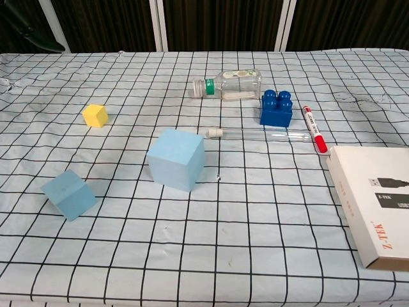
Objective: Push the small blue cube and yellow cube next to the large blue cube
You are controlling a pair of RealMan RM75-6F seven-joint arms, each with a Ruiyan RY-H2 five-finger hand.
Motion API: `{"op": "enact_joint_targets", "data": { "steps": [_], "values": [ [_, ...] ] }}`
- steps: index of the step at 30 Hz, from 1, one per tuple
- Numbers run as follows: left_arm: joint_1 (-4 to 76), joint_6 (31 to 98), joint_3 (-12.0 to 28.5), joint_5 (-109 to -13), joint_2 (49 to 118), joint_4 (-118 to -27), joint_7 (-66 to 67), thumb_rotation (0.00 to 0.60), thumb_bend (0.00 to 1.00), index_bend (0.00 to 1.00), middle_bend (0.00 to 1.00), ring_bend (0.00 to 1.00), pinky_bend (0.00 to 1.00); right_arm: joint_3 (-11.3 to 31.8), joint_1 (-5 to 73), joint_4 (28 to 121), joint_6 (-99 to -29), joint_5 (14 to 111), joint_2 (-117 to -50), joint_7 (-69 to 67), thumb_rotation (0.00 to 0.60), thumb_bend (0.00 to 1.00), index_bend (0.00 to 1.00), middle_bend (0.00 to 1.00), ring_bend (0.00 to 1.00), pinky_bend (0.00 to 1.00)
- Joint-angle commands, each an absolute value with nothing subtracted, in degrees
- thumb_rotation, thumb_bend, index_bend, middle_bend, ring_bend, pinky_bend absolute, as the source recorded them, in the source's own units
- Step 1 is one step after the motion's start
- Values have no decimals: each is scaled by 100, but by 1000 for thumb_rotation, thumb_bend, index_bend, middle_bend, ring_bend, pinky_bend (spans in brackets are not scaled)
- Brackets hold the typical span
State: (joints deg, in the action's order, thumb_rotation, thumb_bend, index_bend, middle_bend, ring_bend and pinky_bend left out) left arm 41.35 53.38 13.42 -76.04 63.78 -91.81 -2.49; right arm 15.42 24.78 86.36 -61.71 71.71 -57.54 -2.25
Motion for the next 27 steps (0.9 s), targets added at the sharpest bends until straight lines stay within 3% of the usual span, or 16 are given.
{"op": "enact_joint_targets", "data": {
  "steps": [1,10,17,21,27],
  "values": [
    [4043,5425,1279,-7595,6245,-9336,-126,600,159,100,53,0,0,1472,2320,8799,-6381,7258,-5634,-251,600,212,0,41,0,107],
    [3133,6080,542,-7713,5482,-10219,720,600,129,111,49,0,0,783,1199,9534,-7714,7900,-5493,-321,600,211,0,41,0,107],
    [2501,6632,26,-8132,5435,-10313,755,600,128,142,47,0,0,295,420,9015,-8839,8455,-6101,-181,600,212,0,41,0,107],
    [2263,6895,-191,-8531,5546,-10299,570,600,110,159,46,0,0,173,277,8653,-8956,8541,-6411,-206,600,212,0,41,0,107],
    [2234,6654,-446,-8803,5703,-10317,754,600,102,170,39,0,0,251,292,8431,-8983,8549,-6563,-221,600,212,0,41,0,107]
  ]
}}
